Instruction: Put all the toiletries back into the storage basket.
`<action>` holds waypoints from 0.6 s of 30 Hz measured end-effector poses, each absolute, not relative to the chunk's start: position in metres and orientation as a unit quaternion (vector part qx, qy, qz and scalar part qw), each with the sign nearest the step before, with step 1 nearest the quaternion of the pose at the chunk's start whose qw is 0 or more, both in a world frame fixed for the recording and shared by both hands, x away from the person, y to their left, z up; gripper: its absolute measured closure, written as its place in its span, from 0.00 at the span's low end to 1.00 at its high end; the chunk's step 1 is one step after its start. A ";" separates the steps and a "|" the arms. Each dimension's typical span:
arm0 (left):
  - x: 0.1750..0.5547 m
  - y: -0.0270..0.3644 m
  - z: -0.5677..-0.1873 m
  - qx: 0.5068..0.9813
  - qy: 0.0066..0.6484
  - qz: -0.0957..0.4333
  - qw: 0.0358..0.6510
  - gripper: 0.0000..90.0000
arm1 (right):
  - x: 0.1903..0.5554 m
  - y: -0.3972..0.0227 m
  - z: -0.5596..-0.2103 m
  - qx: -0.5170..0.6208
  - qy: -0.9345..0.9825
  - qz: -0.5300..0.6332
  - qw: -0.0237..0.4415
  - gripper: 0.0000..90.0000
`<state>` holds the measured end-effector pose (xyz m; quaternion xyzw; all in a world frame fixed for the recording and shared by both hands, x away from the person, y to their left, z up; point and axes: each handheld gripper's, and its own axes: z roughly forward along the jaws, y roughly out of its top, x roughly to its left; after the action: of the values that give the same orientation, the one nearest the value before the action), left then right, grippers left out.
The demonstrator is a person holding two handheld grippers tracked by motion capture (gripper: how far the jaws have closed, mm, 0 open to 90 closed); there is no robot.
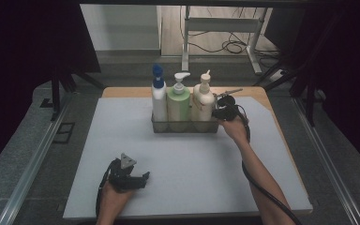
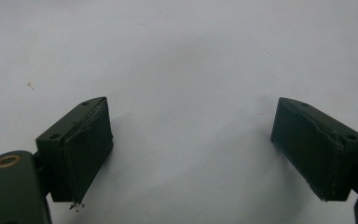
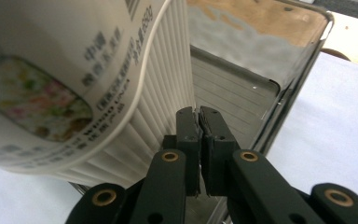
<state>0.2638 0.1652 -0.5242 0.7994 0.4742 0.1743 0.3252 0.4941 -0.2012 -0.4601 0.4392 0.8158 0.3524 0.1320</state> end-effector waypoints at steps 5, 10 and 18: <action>0.264 0.165 -0.524 0.799 0.474 0.174 0.325 0.14 | 0.494 -0.198 -0.463 0.437 0.818 0.351 0.130 0.96; 0.264 0.165 -0.524 0.799 0.474 0.174 0.325 0.14 | 0.493 -0.193 -0.465 0.435 0.820 0.351 0.127 0.96; 0.264 0.165 -0.524 0.799 0.474 0.174 0.325 0.14 | 0.490 -0.181 -0.466 0.421 0.827 0.353 0.124 0.95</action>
<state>0.2638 0.1651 -0.5242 0.7994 0.4742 0.1744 0.3251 0.4897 -0.1810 -0.4657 0.4208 0.8265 0.3526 0.1244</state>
